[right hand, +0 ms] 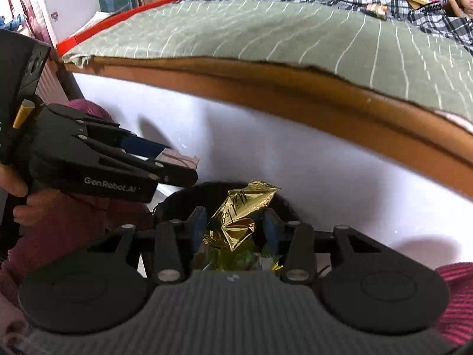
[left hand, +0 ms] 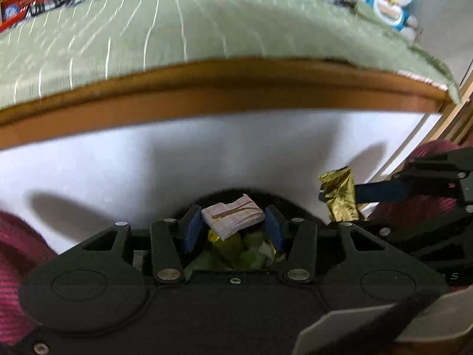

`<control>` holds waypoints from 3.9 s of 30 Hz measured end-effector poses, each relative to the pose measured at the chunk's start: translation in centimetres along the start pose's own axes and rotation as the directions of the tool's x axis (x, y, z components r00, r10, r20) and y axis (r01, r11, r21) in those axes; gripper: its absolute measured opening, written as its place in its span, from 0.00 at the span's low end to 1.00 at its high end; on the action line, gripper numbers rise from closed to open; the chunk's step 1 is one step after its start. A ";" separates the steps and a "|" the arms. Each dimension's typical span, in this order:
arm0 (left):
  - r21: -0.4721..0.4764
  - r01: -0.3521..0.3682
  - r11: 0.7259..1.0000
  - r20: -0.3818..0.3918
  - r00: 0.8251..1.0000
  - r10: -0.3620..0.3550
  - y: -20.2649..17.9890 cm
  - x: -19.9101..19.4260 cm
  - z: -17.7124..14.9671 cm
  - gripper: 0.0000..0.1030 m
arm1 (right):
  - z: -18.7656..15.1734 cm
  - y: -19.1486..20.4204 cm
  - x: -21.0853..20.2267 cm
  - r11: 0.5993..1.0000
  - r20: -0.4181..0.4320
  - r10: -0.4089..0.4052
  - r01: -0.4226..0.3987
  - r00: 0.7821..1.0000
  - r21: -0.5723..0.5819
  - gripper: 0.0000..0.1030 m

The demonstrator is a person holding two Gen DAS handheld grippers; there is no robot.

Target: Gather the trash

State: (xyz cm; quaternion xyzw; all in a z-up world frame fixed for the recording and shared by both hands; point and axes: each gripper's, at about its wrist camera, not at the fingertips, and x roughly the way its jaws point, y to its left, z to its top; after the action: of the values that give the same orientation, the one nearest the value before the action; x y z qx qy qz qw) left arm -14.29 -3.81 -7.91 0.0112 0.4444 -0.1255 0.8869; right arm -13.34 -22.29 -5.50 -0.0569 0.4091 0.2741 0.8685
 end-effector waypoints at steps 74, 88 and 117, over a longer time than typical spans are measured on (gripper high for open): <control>-0.055 -0.130 0.990 -0.254 0.961 0.112 -0.2 4.9 -3.7 0.82 | -2.3 0.2 3.9 0.999 -0.099 -0.015 0.020 0.995 0.049 0.78; -0.056 -0.127 0.990 -0.268 0.957 0.108 -0.1 5.3 -3.8 0.82 | -2.4 0.2 4.0 0.998 -0.100 -0.014 0.020 0.995 0.054 0.78; -0.078 -0.109 0.991 -0.286 0.955 0.083 0.3 5.8 -4.1 0.82 | -2.6 0.1 4.0 0.998 -0.105 -0.013 0.019 0.994 0.061 0.78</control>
State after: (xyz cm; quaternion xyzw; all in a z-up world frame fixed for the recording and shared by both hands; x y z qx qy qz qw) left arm -14.12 -4.26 -14.94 0.0092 0.5704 -0.0585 0.8192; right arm -13.12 -21.33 -10.19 -0.0473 0.4618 0.2508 0.8495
